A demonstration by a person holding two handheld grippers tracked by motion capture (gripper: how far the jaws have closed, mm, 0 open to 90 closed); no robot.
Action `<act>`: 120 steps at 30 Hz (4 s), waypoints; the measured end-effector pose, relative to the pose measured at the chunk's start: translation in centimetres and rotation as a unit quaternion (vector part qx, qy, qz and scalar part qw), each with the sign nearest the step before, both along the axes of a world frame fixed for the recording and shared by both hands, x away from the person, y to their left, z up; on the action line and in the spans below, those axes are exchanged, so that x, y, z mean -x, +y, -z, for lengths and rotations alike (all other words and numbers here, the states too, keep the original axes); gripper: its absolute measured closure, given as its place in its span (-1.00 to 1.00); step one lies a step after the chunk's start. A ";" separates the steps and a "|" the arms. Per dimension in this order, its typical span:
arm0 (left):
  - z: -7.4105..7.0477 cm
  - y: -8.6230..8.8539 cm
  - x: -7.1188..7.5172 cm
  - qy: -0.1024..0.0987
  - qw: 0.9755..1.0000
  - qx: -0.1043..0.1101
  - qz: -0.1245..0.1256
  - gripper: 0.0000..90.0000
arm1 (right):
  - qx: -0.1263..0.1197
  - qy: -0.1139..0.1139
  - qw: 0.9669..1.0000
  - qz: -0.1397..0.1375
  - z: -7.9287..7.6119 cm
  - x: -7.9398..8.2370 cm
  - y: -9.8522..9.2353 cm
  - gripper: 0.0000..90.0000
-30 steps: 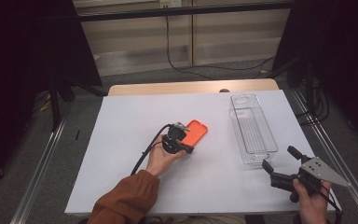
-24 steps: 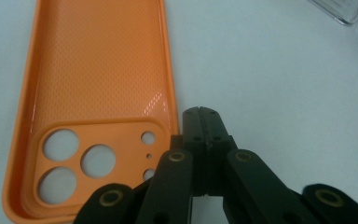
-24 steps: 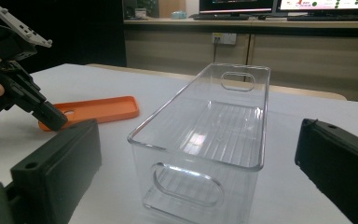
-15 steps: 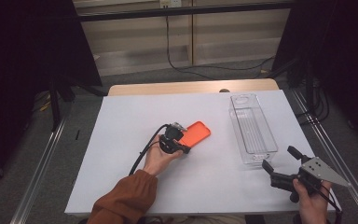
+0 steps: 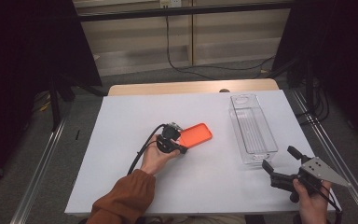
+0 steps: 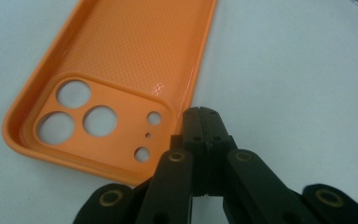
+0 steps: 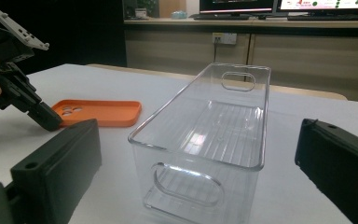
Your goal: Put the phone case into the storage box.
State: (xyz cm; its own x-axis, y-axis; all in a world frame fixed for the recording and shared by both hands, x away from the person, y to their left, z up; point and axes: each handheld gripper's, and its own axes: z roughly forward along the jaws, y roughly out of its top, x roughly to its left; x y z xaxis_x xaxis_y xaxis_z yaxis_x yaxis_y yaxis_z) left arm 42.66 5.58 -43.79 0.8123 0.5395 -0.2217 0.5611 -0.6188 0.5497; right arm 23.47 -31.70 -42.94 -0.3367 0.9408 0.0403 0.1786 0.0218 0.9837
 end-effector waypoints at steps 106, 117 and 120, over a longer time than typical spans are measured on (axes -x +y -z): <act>0.1 3.3 -3.4 -0.038 0.994 0.014 -0.105 1.00 | 0.000 0.002 1.000 -0.004 0.0 -0.1 0.1 -1.00; 0.3 2.7 -4.3 -0.046 0.992 0.019 -0.119 1.00 | 0.000 0.002 1.000 -0.005 0.0 -0.1 0.0 -1.00; 0.4 2.6 -4.5 -0.047 0.991 0.021 -0.123 1.00 | 0.001 0.002 1.000 -0.005 0.0 -0.1 0.0 -1.00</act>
State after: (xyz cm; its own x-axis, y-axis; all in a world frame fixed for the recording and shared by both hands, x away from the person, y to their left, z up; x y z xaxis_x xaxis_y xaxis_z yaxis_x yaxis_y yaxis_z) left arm 47.14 8.21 -44.16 0.6752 0.7158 -0.1779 0.6375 -0.4450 0.6290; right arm 23.55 -31.66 -42.97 -0.3455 0.9376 0.0404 0.1817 0.0246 0.9830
